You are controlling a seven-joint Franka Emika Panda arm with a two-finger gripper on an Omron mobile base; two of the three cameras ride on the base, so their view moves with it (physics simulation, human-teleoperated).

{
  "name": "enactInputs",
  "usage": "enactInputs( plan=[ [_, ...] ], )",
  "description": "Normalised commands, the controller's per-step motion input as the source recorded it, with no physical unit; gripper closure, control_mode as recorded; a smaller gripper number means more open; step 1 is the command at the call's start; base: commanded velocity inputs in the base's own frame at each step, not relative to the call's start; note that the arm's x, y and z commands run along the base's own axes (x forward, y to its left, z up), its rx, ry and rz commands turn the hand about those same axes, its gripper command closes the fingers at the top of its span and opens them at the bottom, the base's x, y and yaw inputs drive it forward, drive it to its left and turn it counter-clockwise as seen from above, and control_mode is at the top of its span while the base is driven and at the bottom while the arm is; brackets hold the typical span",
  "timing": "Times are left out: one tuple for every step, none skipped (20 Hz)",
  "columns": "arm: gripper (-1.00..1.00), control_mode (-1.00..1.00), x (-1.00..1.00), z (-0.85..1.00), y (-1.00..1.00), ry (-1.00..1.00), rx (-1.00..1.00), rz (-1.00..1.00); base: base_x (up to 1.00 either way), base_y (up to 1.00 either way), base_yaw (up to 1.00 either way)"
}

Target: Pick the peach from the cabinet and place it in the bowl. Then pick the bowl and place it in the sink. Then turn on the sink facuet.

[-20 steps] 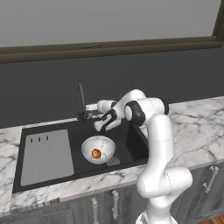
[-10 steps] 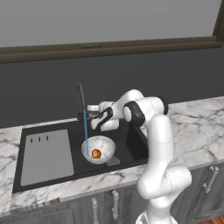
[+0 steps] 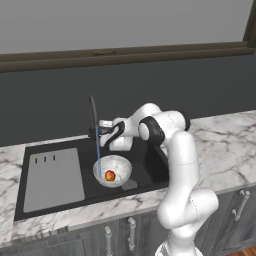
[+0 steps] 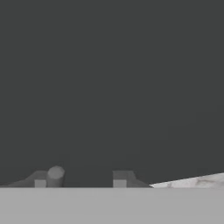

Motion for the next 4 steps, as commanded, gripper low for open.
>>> enactInputs(
  plan=[
    [1.00, -1.00, 0.00, 0.00, 0.00, 0.00, 0.00, 0.00, 0.00, 0.00, 0.00],
    [1.00, -1.00, 0.00, 0.00, 0.00, 0.00, 0.00, 0.00, 0.00, 0.00, 0.00],
    [1.00, -1.00, 0.00, 0.00, 0.00, 0.00, 0.00, 0.00, 0.00, 0.00, 0.00],
    [1.00, -1.00, 0.00, 0.00, 0.00, 0.00, 0.00, 0.00, 0.00, 0.00, 0.00]
  ],
)
